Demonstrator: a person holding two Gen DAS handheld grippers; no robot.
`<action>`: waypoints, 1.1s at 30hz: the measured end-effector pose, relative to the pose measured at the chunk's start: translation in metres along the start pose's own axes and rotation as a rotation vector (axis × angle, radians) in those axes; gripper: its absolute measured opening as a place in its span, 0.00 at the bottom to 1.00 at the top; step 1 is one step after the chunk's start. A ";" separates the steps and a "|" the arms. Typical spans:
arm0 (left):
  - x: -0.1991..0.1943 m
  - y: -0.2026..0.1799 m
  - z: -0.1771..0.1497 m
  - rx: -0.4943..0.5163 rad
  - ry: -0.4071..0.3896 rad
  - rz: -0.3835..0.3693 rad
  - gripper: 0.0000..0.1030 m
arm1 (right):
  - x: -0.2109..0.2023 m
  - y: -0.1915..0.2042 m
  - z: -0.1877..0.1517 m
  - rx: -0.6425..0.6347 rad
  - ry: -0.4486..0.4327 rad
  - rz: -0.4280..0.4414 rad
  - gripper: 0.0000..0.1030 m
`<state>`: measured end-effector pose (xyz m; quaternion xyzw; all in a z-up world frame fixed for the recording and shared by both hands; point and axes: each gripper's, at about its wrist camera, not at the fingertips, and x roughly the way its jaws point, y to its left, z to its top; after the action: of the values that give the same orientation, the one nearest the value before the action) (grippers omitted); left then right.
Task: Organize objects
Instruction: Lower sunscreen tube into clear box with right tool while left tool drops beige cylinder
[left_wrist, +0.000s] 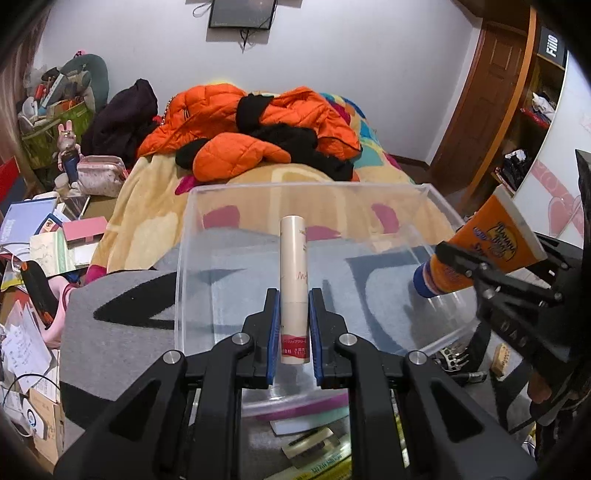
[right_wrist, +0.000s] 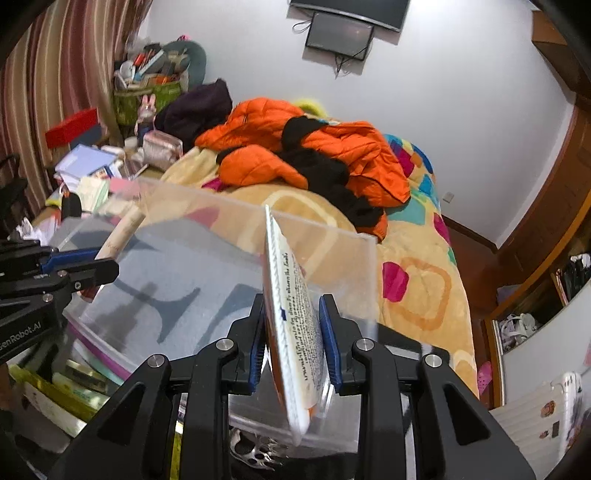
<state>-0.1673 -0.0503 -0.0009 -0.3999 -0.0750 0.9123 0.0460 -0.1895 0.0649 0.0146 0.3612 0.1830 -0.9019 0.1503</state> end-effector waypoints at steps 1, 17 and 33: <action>0.002 0.000 0.000 0.004 0.005 0.001 0.14 | 0.004 0.004 0.000 -0.008 0.009 0.003 0.25; -0.023 0.006 -0.009 0.008 -0.014 -0.031 0.14 | 0.027 0.044 0.022 -0.039 0.047 0.097 0.36; -0.072 0.020 -0.020 0.046 -0.112 0.037 0.50 | 0.004 0.060 0.010 -0.043 0.059 0.188 0.76</action>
<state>-0.1037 -0.0787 0.0344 -0.3483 -0.0490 0.9355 0.0342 -0.1745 0.0065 0.0054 0.3998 0.1717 -0.8688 0.2366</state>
